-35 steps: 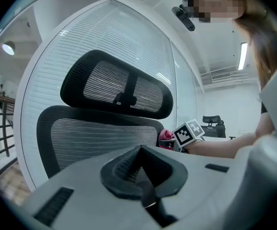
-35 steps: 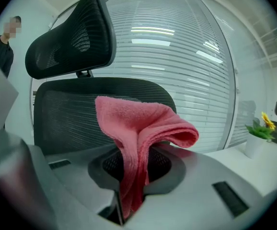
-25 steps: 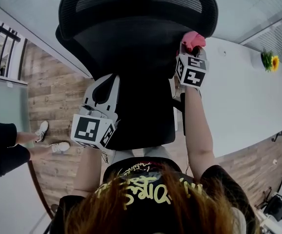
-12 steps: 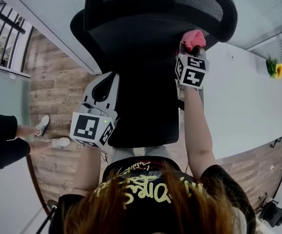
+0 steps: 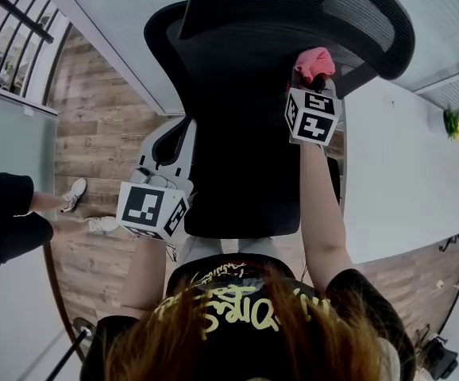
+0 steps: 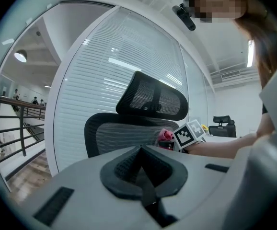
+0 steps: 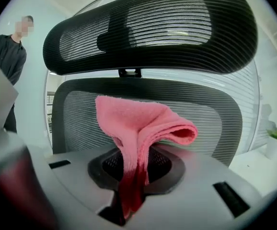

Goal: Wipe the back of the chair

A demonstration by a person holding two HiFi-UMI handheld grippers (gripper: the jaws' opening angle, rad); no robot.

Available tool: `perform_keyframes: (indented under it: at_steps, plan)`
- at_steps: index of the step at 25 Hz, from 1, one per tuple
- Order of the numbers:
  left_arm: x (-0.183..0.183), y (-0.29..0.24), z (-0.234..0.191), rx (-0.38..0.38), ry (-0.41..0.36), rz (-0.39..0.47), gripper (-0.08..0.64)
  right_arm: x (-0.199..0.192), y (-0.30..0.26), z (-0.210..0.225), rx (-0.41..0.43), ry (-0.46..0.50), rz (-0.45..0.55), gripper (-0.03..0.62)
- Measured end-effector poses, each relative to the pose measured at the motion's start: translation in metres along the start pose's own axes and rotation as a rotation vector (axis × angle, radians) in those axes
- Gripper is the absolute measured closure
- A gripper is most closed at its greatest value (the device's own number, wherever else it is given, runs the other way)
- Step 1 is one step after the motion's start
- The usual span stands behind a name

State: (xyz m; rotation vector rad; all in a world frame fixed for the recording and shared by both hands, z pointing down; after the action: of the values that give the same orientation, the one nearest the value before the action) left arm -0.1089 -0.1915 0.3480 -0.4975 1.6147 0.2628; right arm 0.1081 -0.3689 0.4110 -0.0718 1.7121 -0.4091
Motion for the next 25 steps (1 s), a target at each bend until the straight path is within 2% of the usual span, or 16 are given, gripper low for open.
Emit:
perform_keyframes:
  at_steps: [25]
  plan:
    - [0.003,0.046,-0.056,0.063,-0.005,0.018,0.568,0.017,-0.016,-0.115,0.121,0.049,0.024,0.528]
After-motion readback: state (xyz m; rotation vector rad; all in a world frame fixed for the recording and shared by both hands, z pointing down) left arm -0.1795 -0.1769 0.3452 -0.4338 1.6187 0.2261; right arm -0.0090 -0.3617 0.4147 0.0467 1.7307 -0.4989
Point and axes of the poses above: the fingertips, and each gripper's own axes: y backward along the fingers, z to its right, x out of its top, the point moved 1 cm from there along y, backward along the fingers, and after that the axes turned 2 degrees about -x, right-handed, at the moved point
